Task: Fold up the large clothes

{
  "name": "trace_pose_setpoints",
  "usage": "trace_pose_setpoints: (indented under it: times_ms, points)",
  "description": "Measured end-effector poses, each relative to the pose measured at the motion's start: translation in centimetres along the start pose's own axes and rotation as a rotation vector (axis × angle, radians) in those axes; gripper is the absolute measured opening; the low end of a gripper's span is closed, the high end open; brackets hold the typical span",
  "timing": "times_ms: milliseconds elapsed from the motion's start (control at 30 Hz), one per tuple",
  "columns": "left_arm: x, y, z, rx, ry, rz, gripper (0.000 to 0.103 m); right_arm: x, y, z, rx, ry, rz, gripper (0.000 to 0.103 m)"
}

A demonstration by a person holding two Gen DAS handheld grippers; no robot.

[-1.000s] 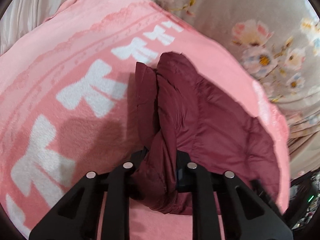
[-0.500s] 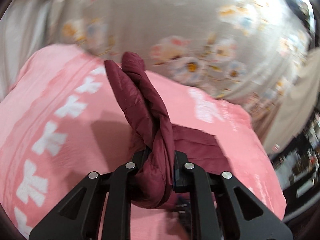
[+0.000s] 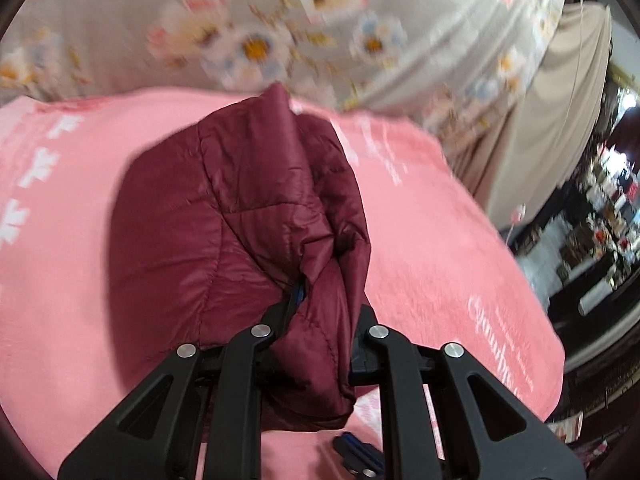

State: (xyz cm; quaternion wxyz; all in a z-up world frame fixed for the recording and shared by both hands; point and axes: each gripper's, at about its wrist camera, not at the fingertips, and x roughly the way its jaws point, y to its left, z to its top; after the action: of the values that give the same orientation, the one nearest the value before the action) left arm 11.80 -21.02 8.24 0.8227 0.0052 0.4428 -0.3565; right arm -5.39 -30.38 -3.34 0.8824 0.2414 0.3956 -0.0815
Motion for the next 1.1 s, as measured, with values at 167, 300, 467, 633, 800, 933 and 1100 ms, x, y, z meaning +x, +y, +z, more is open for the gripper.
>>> trace_pose_setpoints:
  times_ms: [167, 300, 467, 633, 800, 933, 1100]
  points:
    - [7.3, -1.7, -3.2, 0.027, 0.163, -0.004, 0.017, -1.3, -2.9, -0.5, 0.028, -0.008, -0.063, 0.008]
    - [6.4, -1.7, -3.3, 0.004, 0.168, -0.065, 0.035, -2.1, -4.1, -0.1, 0.032, -0.029, -0.097, 0.008]
    - [-1.7, 0.9, 1.3, -0.084, -0.035, -0.208, 0.073, -4.4, -5.0, 4.6, 0.045, -0.122, -0.069, 0.009]
    - [-6.5, 4.9, 6.2, -0.083, -0.222, 0.050, 0.078, -5.1, -3.8, 12.7, 0.099, -0.191, 0.023, 0.030]
    - [-4.9, 9.6, 9.7, -0.163, -0.191, 0.306, 0.077, -2.3, -0.4, 21.2, 0.172, -0.188, 0.070, 0.045]
    - [-2.4, 11.9, 11.1, -0.183, -0.148, 0.420, 0.077, 2.8, 1.8, 24.5, 0.254, -0.114, -0.017, 0.056]
    - [2.5, 12.2, 10.8, -0.164, -0.041, 0.474, 0.077, 9.4, 0.6, 22.5, 0.360, 0.035, -0.102, 0.056]
